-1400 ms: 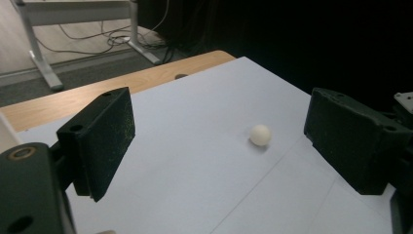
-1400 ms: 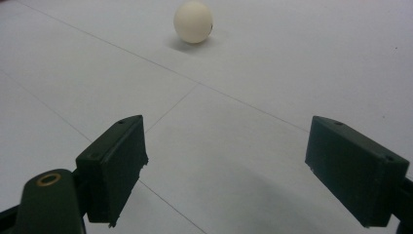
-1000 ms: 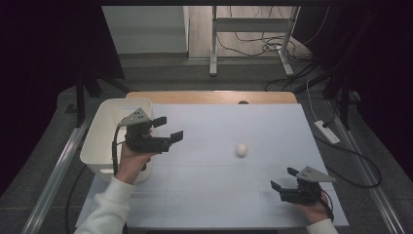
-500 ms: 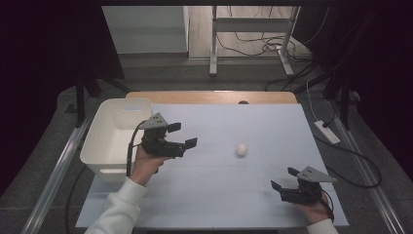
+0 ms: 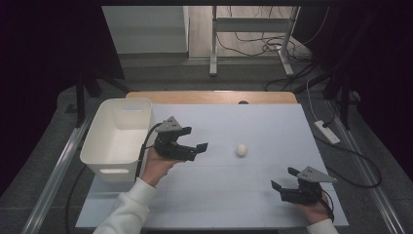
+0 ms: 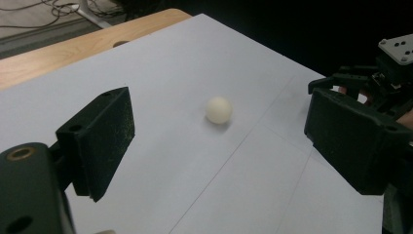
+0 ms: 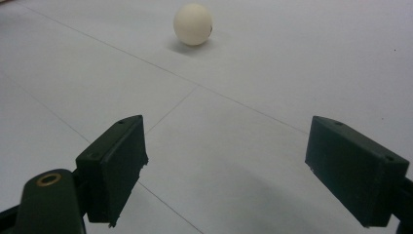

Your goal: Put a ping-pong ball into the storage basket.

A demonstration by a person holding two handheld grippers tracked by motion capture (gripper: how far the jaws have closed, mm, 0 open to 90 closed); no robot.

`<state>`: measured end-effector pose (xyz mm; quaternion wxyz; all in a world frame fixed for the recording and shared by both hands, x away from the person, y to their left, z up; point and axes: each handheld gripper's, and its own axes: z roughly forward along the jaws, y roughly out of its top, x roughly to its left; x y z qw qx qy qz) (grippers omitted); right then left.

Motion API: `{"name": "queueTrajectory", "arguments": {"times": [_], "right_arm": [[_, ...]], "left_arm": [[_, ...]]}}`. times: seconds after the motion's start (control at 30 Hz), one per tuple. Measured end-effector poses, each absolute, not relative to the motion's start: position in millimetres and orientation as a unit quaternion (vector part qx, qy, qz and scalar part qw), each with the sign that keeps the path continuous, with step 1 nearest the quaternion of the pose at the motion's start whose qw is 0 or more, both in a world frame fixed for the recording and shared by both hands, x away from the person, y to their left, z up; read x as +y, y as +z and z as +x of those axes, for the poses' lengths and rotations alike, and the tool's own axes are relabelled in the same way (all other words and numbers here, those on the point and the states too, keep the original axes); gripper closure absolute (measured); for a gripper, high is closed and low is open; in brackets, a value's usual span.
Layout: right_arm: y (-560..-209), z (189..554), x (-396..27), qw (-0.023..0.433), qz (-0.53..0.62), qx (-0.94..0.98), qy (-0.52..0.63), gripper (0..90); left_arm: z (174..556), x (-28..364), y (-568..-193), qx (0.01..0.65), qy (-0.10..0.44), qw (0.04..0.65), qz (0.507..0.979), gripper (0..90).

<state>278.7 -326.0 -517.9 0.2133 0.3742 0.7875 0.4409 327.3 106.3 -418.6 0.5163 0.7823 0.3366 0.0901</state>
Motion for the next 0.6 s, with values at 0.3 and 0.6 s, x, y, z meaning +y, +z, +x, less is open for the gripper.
{"name": "queueTrajectory", "arguments": {"times": [0.3, 0.6], "right_arm": [[-517, 279, -326, 0.215, 0.374, 0.787, 0.442, 15.0], [-518, 279, -327, 0.214, 0.374, 0.787, 0.442, 15.0]], "left_arm": [[335, 90, -428, 0.339, 0.078, 0.506, 0.789, 12.3], [344, 78, -440, 0.345, 0.067, 0.490, 0.798, 12.9]]}}
